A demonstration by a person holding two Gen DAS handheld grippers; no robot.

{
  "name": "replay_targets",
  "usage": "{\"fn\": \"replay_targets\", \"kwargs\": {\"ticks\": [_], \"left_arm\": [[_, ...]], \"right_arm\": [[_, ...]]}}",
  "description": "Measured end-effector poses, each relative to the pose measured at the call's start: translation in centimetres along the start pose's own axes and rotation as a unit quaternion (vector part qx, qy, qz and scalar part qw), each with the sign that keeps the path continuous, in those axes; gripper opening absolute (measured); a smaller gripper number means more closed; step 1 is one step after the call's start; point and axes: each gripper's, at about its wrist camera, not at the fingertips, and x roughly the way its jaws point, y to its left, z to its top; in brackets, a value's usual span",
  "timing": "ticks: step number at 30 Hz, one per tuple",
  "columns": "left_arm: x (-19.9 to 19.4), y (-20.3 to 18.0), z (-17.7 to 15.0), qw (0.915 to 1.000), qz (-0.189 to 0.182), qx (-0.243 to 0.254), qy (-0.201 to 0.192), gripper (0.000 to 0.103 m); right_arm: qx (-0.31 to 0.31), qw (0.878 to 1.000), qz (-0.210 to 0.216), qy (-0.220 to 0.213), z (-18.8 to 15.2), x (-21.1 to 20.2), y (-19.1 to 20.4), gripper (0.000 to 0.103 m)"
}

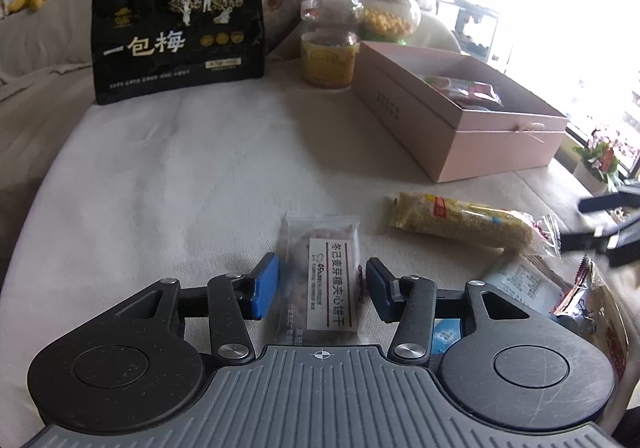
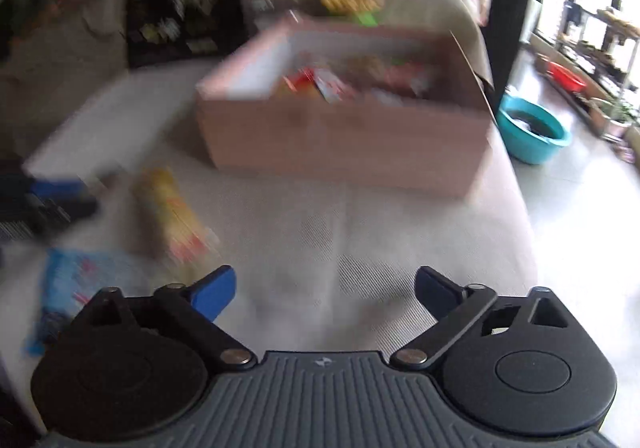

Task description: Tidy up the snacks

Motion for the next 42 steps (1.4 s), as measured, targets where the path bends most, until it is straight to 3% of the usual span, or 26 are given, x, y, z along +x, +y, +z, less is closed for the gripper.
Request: {"fn": "replay_targets", "kwargs": {"ticks": [5,11,13,15,18,23,27,29,31,33,34,38,42], "left_arm": [[-0.3,0.4,-0.3,0.9999,0.004,-0.011,-0.011,0.043],[-0.9,1.3,-0.8,0.9992,-0.01,-0.034,-0.017,0.041],[-1.3,1.7,-1.0,0.9991,-0.015,-0.036,-0.016,0.04],[-1.7,2.0,-1.2,0.9993,-0.004,-0.032,-0.018,0.04],[-2.0,2.6,-1.3,0.9988,0.025,-0.035,-0.022,0.04],[-2.1,3.6,-1.4,0.9978,0.019,-0.059,-0.025,0.04],[-2.2,3.7,-1.6,0.9976,0.017,-0.061,-0.028,0.04],[-2.1,3.8,-1.6,0.9975,0.014,-0.063,-0.028,0.04],[-2.2,3.8,-1.6,0.9975,0.015,-0.062,-0.029,0.04],[-2.2,3.7,-1.7,0.9975,0.015,-0.061,-0.031,0.04],[-2.2,3.8,-1.7,0.9974,0.014,-0.063,-0.032,0.04],[-2.4,4.2,-1.9,0.9967,0.005,-0.072,-0.036,0.04],[-2.5,4.4,-1.9,0.9961,0.0,-0.079,-0.038,0.04]], "right_arm": [[-0.04,0.998,0.054,0.0,3.4,0.6,3.3,0.094],[-0.095,0.995,0.003,-0.004,6.3,1.5,6.7,0.091],[-0.114,0.993,0.019,0.014,6.6,1.4,6.7,0.091],[-0.154,0.985,0.061,0.055,6.2,1.3,7.3,0.091],[-0.188,0.978,0.071,0.057,5.5,0.7,8.9,0.091],[-0.15,0.982,0.104,0.052,7.1,2.8,11.2,0.09],[-0.101,0.984,0.12,0.084,8.6,6.6,12.8,0.068],[-0.102,0.983,0.116,0.095,8.5,8.0,13.8,0.063],[-0.11,0.982,0.103,0.112,8.1,9.3,14.7,0.048],[-0.131,0.982,0.087,0.102,7.6,9.2,15.6,0.041],[-0.146,0.98,0.083,0.103,7.4,9.1,16.1,0.031],[-0.159,0.977,0.091,0.112,7.2,7.4,16.5,0.029],[-0.144,0.982,0.086,0.09,7.4,4.4,15.0,0.029]]}}
